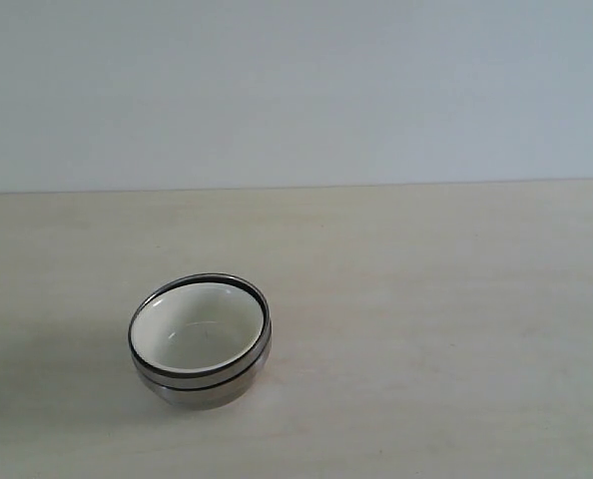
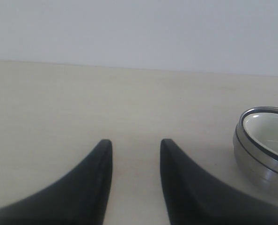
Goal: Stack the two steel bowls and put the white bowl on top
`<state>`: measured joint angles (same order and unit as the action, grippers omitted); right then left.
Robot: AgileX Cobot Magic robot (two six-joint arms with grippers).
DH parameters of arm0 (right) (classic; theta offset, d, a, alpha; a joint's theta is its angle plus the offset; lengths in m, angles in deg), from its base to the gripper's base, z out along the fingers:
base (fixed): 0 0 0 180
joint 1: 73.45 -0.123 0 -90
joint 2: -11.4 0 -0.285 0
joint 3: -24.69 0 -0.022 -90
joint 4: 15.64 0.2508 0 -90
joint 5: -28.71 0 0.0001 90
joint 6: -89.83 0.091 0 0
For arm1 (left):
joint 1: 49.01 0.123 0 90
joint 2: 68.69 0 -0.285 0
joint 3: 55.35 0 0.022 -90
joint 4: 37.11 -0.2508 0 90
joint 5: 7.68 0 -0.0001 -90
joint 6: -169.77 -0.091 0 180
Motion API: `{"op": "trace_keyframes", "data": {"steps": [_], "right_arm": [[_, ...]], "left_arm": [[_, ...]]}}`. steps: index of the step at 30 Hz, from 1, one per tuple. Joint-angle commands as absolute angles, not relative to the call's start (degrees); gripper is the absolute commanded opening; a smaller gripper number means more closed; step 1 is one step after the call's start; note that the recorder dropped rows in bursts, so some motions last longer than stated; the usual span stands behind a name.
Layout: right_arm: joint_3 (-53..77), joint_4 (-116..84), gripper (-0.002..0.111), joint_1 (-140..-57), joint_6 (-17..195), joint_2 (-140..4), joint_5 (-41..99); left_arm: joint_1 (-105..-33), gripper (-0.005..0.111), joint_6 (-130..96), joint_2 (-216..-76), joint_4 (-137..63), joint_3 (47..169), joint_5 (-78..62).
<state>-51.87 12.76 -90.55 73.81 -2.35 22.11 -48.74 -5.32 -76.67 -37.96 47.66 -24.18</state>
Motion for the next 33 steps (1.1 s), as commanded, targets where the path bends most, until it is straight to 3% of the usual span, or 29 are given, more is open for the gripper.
{"op": "trace_keyframes", "data": {"steps": [1,20,28,33], "right_arm": [[-52.5,12.2,0.000,-88.6,73.3,2.7,23.4],[-52.5,11.8,0.000,-84.7,69.8,2.3,37.2],[-52.5,-14.9,0.000,-84.7,91.6,2.3,46.6],[-52.5,-16.4,0.000,-84.7,93.0,2.3,47.5]], "left_arm": [[-48.6,0.032,-5.1,-76.5,-38.2,47.4,-24.2],[-48.6,0.032,-5.1,-76.5,-38.2,47.4,-24.2],[-48.6,0.032,-5.1,-76.5,-38.2,47.4,-24.2],[-48.6,0.032,-5.1,-76.5,-38.2,47.4,-24.2]]}}
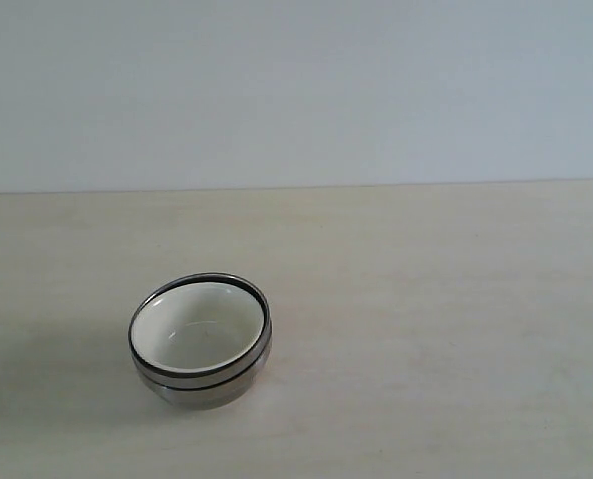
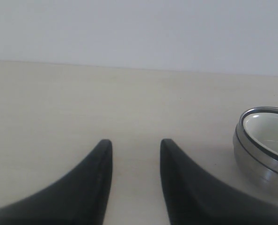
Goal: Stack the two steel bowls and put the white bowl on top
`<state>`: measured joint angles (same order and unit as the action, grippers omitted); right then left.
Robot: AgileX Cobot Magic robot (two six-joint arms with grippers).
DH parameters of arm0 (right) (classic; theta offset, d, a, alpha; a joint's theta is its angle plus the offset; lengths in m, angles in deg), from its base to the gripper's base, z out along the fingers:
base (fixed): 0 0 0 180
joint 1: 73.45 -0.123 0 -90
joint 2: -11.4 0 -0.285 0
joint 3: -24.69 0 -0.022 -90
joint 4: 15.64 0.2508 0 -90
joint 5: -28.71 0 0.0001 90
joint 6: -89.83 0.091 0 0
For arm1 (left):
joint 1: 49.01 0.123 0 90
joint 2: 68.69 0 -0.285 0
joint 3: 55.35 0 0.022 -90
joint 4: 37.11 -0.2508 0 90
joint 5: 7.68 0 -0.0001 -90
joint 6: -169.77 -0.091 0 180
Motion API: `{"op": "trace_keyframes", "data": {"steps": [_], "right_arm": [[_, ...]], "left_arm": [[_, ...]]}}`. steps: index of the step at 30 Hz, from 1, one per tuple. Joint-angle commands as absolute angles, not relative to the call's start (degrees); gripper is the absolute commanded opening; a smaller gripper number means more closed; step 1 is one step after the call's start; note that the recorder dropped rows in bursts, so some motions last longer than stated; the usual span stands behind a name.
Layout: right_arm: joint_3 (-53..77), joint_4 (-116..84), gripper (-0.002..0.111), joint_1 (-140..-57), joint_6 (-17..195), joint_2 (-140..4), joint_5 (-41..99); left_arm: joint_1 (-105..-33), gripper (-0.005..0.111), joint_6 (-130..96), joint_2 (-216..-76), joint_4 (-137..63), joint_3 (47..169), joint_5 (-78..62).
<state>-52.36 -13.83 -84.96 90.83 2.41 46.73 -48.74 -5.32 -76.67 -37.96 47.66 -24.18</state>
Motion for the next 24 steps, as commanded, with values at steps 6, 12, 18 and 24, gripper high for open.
{"op": "trace_keyframes", "data": {"steps": [6,12,18,24], "right_arm": [[-52.5,-16.4,0.000,-84.7,92.8,3.1,47.5],[-52.5,-16.3,0.000,-84.7,92.8,3.4,47.5],[-52.5,-16.3,0.000,-84.7,92.8,3.4,47.5],[-52.5,-16.3,0.000,-84.7,92.8,3.4,47.5]], "left_arm": [[-48.6,0.032,-5.1,-76.5,-38.2,47.4,-24.2],[-48.6,0.032,-5.1,-76.5,-38.2,47.4,-24.2],[-48.6,0.032,-5.1,-76.5,-38.2,47.4,-24.2],[-48.6,0.032,-5.1,-76.5,-38.2,47.4,-24.2]]}}
